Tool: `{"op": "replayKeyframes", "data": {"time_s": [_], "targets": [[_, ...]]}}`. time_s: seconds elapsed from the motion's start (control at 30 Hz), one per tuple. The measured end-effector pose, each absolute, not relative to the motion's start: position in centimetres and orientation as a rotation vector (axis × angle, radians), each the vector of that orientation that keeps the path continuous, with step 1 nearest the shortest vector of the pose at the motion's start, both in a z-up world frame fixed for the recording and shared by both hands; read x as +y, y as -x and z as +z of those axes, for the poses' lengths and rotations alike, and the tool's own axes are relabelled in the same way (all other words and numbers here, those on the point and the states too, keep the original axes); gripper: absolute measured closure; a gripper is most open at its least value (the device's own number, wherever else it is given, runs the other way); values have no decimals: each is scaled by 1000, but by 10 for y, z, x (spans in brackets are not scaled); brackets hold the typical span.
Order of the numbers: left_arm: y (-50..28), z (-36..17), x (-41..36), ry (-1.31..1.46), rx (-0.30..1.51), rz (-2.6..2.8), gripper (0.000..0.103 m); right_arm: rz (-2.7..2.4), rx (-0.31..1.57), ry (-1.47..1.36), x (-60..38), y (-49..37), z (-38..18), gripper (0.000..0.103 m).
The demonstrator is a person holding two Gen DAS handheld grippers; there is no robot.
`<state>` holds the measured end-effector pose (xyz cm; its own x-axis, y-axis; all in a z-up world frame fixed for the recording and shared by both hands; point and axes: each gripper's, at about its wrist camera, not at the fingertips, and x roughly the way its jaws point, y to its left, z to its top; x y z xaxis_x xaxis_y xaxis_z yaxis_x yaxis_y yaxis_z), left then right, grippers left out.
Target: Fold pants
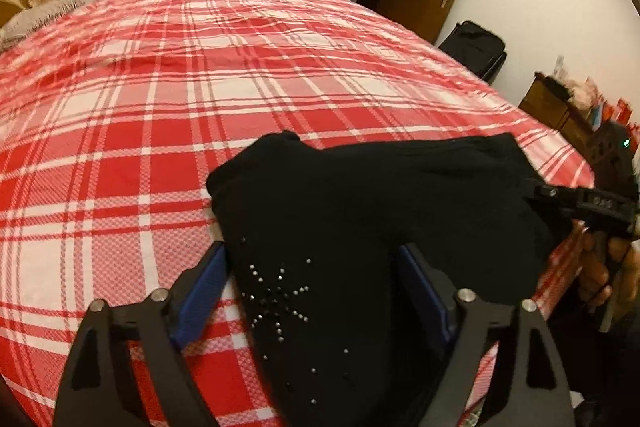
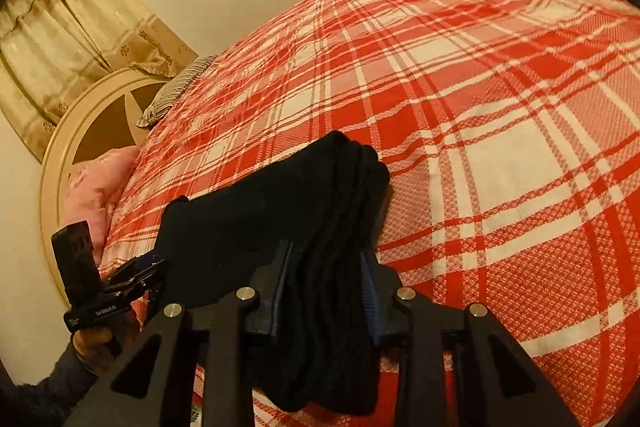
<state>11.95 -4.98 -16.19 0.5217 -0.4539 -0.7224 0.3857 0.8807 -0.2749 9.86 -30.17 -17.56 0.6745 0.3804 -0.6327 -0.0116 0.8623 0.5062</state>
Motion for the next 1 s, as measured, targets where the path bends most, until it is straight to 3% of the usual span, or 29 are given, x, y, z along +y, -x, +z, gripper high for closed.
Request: {"op": "replayKeyframes", "data": {"time_s": [0.13, 0.43, 0.5, 0.6, 0.87, 1.0], "targets": [[-120, -164, -52, 73, 884, -511, 18, 226, 809, -489, -301, -100, -177, 70], [-119, -161, -48, 100, 900, -533, 37, 238, 776, -470, -297, -94, -171, 71], [-120, -161, -46, 109, 896, -535, 60, 245, 759, -457, -293, -90, -165, 73], [-121, -159, -40, 147, 908, -558, 75, 254, 737, -423, -285, -83, -153, 74], [-113, -143, -25, 182, 869, -556, 92, 319, 702, -329, -256, -97, -114, 74], [-111, -132, -10, 179, 838, -536, 92, 380, 715, -285, -229, -129, -102, 75]]}}
